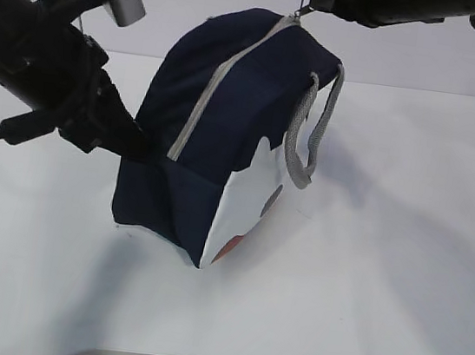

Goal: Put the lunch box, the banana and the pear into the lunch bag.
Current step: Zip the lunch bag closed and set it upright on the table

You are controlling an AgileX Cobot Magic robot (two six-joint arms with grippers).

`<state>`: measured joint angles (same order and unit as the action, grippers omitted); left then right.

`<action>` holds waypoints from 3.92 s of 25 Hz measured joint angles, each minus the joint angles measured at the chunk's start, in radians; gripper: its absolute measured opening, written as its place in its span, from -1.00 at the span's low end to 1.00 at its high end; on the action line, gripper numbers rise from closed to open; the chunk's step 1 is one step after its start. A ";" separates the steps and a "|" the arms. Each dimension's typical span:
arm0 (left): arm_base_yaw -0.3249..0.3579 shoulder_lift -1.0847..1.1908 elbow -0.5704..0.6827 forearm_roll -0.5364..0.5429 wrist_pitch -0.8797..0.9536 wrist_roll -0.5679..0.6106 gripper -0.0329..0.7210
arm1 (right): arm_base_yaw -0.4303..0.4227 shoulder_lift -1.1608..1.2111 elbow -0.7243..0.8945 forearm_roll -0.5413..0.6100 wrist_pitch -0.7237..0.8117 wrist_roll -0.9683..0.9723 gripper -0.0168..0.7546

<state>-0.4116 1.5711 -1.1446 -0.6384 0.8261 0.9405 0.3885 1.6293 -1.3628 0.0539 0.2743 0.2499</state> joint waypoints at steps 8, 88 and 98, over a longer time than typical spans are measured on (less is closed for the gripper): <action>0.007 -0.034 0.000 0.022 0.029 0.000 -0.87 | -0.031 0.118 -0.125 -0.013 0.033 0.000 -0.95; 0.032 0.407 -0.740 0.078 0.408 -0.529 0.16 | 0.034 0.269 -0.290 0.084 0.287 -0.004 -0.95; 0.032 0.419 -0.740 0.099 0.414 -0.532 -0.85 | 0.034 0.269 -0.290 0.084 0.287 -0.004 -0.95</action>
<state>-0.3797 1.9897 -1.8849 -0.5391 1.2402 0.4086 0.4228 1.8986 -1.6524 0.1378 0.5608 0.2459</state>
